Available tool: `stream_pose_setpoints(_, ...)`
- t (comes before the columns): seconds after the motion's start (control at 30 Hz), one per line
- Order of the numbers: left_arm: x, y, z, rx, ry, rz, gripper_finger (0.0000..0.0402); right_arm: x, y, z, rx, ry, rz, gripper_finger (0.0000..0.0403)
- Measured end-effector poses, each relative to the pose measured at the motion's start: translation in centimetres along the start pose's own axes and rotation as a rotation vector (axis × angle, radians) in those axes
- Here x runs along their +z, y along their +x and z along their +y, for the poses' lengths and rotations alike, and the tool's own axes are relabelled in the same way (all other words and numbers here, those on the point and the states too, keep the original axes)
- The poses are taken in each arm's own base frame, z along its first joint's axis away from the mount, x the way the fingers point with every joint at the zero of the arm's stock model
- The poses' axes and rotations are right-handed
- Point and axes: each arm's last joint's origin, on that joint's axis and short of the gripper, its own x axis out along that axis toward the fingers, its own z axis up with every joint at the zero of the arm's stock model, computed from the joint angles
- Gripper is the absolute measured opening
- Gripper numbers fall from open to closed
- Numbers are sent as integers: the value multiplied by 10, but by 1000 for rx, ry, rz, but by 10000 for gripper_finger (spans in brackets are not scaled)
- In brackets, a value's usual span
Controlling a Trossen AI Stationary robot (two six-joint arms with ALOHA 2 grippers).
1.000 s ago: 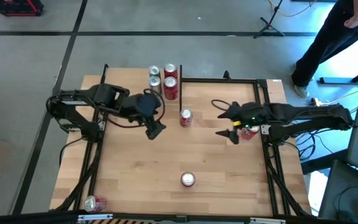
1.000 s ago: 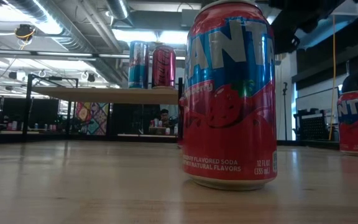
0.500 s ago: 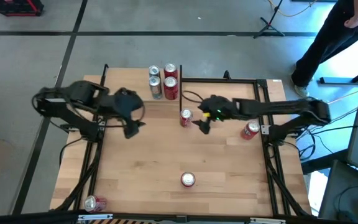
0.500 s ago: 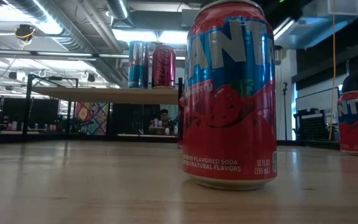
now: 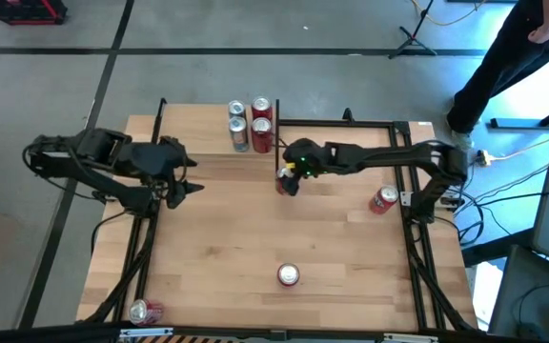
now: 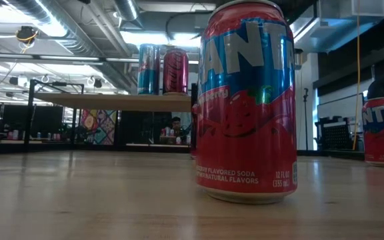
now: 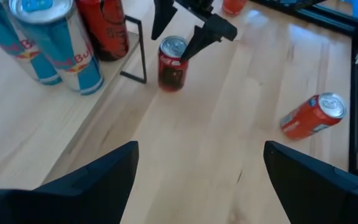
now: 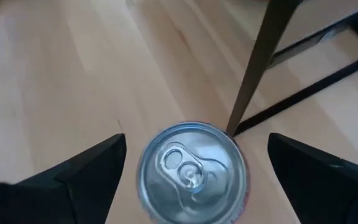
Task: Place canned beverage on shelf
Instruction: Put the red-white soda can on the shelf
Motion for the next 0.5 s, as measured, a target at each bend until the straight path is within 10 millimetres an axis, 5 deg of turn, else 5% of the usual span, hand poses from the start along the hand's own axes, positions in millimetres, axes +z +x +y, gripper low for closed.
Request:
stream_pose_setpoints(0.3,-3,4,0,6,81,-11,335,-8,12,-2,-23,22,59,365)
stream_pose_setpoints(0.5,2,5,-2,11,112,-58,335,-7,11,-1,-22,-9,53,258)
